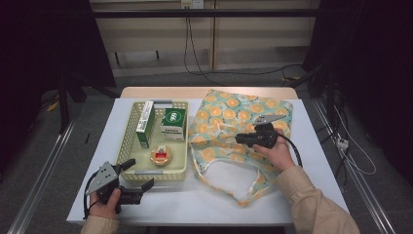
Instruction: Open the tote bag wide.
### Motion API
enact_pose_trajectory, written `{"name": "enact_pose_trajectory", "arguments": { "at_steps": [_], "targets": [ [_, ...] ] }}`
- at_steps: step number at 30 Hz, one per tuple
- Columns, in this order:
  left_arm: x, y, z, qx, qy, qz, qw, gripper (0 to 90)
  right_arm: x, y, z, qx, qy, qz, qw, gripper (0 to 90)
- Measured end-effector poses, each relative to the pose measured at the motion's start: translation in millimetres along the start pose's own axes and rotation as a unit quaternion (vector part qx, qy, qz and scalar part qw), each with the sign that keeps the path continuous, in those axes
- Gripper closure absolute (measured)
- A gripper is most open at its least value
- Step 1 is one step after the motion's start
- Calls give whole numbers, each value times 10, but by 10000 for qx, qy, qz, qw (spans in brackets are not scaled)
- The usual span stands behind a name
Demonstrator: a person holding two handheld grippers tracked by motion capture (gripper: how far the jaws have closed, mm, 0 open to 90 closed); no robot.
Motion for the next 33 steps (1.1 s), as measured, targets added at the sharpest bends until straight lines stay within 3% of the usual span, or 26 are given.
{"name": "enact_pose_trajectory", "arguments": {
  "at_steps": [1, 5, 8, 12, 17, 21, 24, 26, 29, 33],
  "targets": [
    [-1, 0, -1, -2, 0, 0, 10000, 20, 41, 11, -3, 4, -86, 2, 10000, 899],
    [-7, 0, -9, 2, 12, -7, 10000, 20, 161, 95, -43, 194, -296, 99, 9993, 900],
    [-10, -1, -16, 7, 21, -23, 10000, 20, 157, 193, -99, 393, -241, 149, 9988, 900],
    [-9, -1, -19, -4, 29, -13, 10000, 20, 9, 311, -164, 532, 44, 161, 9984, 887],
    [1, 0, -15, -5, 19, -6, 10000, 22, -228, 265, -145, 364, 535, 143, 9978, 791],
    [7, 0, -10, -3, 21, -19, 10000, 22, -387, 284, -126, 377, 788, 100, 9961, 673],
    [1, 0, -8, -1, 22, 3, 10000, 21, -436, 354, -124, 541, 882, 167, 9945, 593],
    [1, -5, -4, -15, 17, 25, 10000, 21, -454, 360, -124, 507, 953, 241, 9939, 583],
    [0, -12, 0, -29, 10, 29, 10000, 21, -471, 362, -128, 494, 980, 279, 9936, 619],
    [-11, -12, 4, -20, 27, 6, 10000, 21, -527, 351, -125, 461, 1072, 171, 9930, 796]
  ]
}}
Point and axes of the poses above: each handheld gripper's, and its own axes: z roughly backward along the jaws, y roughly out of its underside, x roughly to its left, the point moved 10 cm from there along -z, roughly forward along the jaws
